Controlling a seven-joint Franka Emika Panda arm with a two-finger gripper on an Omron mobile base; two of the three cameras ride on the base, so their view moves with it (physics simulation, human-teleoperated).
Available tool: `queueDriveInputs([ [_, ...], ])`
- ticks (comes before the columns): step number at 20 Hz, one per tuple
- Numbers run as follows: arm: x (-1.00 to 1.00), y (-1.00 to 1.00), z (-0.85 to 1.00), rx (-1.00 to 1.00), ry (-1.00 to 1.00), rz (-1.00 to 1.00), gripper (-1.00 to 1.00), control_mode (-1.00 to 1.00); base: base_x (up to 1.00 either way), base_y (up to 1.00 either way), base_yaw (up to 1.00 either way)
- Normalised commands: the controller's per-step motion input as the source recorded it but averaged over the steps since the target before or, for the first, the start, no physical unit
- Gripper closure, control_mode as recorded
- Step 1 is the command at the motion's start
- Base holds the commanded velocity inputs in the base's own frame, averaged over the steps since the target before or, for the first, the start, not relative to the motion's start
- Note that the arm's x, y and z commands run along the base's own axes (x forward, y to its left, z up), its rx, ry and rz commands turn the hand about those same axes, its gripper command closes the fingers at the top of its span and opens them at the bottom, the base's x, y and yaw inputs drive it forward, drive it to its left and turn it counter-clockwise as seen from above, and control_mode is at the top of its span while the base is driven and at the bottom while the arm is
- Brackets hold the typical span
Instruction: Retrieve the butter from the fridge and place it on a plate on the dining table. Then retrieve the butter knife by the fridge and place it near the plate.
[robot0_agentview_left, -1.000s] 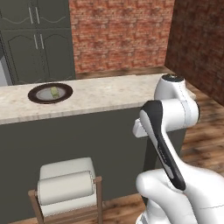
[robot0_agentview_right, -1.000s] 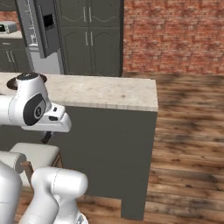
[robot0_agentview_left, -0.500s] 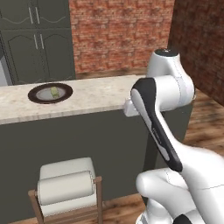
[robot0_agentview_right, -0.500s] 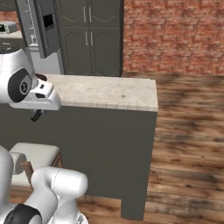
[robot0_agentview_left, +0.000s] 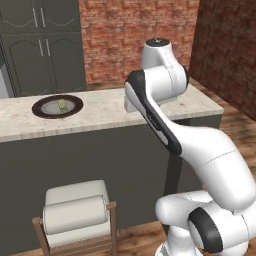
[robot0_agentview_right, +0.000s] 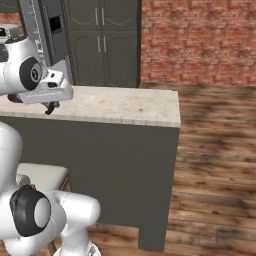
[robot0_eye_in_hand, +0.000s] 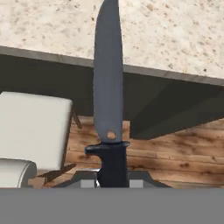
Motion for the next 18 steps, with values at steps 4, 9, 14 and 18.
queueDriveInputs([
  [4,0.97,0.19,0.0,0.08,-0.15,0.22,1.0,-1.0,0.0,0.0,0.0],
  [9,0.98,0.2,0.0,0.07,-0.03,0.26,1.0,-1.0,0.0,0.0,0.0],
  [14,0.71,0.26,0.0,-0.02,0.01,0.07,1.0,-1.0,0.0,0.0,0.0],
  [18,0.79,0.55,0.0,-0.1,0.01,-0.01,1.0,-1.0,0.0,0.0,0.0],
])
